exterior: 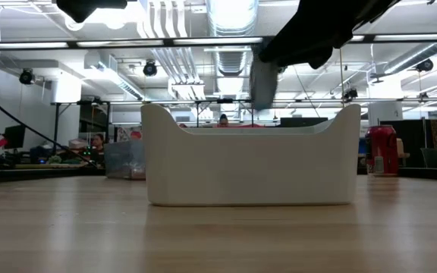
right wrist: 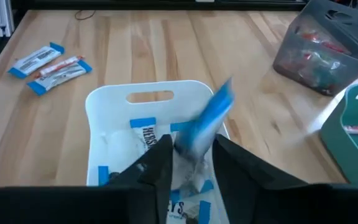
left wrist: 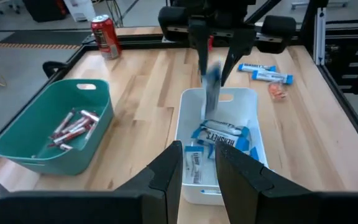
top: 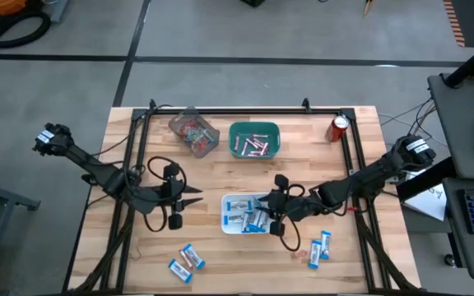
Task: Sort candy
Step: Put the white chocolate bar into the white bin
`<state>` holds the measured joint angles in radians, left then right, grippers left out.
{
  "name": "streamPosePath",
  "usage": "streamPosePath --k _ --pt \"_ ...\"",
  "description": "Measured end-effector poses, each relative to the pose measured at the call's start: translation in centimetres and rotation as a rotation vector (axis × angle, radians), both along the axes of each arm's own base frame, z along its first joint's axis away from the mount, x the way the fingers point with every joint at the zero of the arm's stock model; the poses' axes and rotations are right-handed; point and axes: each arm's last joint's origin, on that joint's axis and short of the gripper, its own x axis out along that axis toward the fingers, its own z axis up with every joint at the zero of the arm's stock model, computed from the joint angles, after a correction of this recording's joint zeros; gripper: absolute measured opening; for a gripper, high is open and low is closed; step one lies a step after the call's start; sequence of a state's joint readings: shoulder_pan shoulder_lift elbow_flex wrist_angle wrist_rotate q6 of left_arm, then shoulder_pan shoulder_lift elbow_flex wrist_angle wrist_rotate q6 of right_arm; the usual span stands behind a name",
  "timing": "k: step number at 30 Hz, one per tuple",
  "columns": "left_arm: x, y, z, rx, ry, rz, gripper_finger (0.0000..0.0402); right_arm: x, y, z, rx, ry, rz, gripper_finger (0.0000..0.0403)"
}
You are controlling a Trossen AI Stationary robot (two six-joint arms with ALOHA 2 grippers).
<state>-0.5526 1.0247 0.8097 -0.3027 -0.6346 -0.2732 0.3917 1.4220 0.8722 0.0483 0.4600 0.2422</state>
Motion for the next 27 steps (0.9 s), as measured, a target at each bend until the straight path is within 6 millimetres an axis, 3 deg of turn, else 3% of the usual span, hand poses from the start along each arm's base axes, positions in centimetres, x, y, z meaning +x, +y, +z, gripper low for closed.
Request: streamPosePath --k 11,27 --pt "-0.4 -0.6 -0.3 -0.051 0.025 -0.026 0.0080 0.1 -0.4 0.2 -0.004 0.000 0.012 0.0159" --pt "-0.8 -2.8 -2.1 -0.361 0.262 -0.315 0.0081 0.9 0.0 3.5 -0.084 -0.072 0.071 0.0178"
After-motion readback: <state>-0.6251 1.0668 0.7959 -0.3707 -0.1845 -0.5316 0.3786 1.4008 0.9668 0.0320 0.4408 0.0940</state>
